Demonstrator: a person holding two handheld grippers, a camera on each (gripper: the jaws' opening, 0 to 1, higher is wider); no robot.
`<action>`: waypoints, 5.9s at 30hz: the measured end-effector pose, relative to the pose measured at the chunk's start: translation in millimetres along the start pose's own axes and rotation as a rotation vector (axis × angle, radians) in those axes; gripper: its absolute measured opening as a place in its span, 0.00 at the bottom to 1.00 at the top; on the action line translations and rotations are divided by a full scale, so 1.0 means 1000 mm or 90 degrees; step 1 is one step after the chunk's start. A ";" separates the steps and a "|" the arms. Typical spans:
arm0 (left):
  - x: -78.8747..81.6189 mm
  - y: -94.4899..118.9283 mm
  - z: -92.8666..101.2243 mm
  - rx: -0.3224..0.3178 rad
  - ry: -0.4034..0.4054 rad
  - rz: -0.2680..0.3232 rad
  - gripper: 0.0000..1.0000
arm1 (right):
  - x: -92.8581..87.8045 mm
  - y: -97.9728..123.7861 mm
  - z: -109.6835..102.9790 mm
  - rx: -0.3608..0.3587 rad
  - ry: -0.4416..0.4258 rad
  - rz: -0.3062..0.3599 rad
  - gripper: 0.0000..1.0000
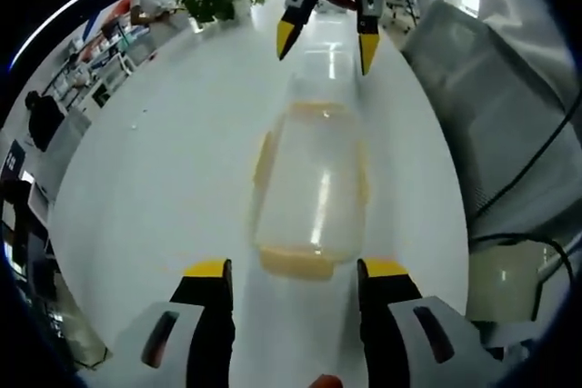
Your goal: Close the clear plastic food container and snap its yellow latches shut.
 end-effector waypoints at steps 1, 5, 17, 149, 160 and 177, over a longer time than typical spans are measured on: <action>-0.001 -0.001 0.000 -0.003 -0.001 -0.001 0.54 | -0.001 -0.001 0.000 0.004 0.003 -0.004 0.56; -0.004 -0.005 -0.003 -0.006 -0.005 -0.008 0.54 | -0.006 -0.005 0.000 0.017 0.017 -0.023 0.56; -0.008 -0.014 -0.003 -0.031 -0.013 -0.017 0.50 | -0.008 -0.014 0.003 0.035 0.022 -0.030 0.54; 0.044 0.020 0.011 -0.094 -0.026 -0.046 0.36 | 0.013 0.011 0.001 0.133 0.079 -0.046 0.36; 0.068 0.025 0.010 -0.088 -0.023 -0.037 0.36 | 0.017 0.034 0.008 0.136 0.079 -0.041 0.36; 0.102 0.017 0.015 -0.075 -0.034 -0.038 0.36 | 0.008 0.068 0.012 0.118 0.097 -0.037 0.36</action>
Point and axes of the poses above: the point that each gripper's makers call its tool centre point, and the gripper's own axes: y roughly backward along the fingers, z roughly to its right, x roughly out of its top, the point moved 6 cm from there along y, roughly backward along the fingers, and after that the axes turned 11 degrees about z, right-handed, at the moved point
